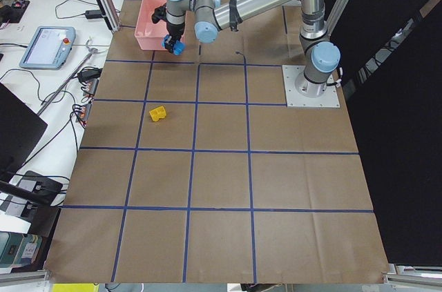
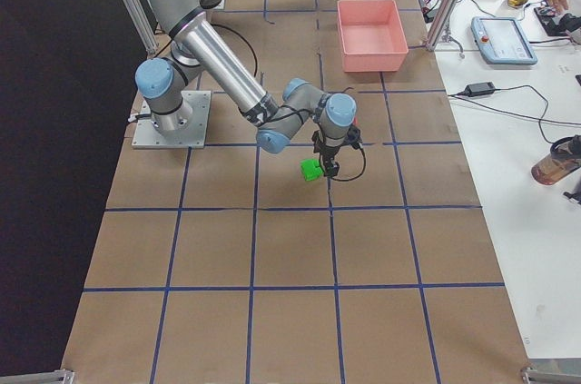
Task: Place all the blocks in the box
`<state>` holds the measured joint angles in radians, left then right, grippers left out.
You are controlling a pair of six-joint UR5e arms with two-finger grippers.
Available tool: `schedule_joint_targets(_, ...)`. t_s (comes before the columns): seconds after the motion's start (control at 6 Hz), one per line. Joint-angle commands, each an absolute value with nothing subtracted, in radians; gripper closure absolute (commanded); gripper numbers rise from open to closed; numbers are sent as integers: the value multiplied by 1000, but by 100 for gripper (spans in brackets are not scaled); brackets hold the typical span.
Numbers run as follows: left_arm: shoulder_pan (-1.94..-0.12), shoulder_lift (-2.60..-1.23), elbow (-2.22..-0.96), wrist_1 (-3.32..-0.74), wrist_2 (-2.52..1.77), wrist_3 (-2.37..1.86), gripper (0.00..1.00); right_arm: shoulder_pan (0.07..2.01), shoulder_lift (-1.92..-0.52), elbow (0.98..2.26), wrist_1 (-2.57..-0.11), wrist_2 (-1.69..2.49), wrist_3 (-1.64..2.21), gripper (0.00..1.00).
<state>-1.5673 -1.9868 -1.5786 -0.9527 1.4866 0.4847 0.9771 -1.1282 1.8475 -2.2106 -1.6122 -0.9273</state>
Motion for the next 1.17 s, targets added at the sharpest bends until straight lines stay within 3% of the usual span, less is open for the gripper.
schedule_joint_targets(0.0,-1721,-2145,-1348,-1017,1496,474,100,977,-1121,1848,-2203,-1667,-931,0)
schedule_joint_targets(0.17,-1745,-2184,-1341,-1003,1505,439,100,977,-1121,1848,-2195,-1667,-931,1)
schedule_joint_targets(0.33,-1747,-2200,-1338,-997,1511,373,72,977,-1121,1850,-2189,-1670,-931,23)
schedule_joint_targets(0.5,-1746,-2197,-1338,-997,1509,374,3,977,-1126,1847,-2150,-1671,-930,48)
schedule_joint_targets(0.67,-1738,-2186,-1329,-1000,1529,379,1,977,-1129,1838,-2148,-1669,-928,66)
schedule_joint_targets(1.0,-1709,-2145,-1348,-1031,1635,379,1,986,-1162,1765,-2141,-1640,-892,73)
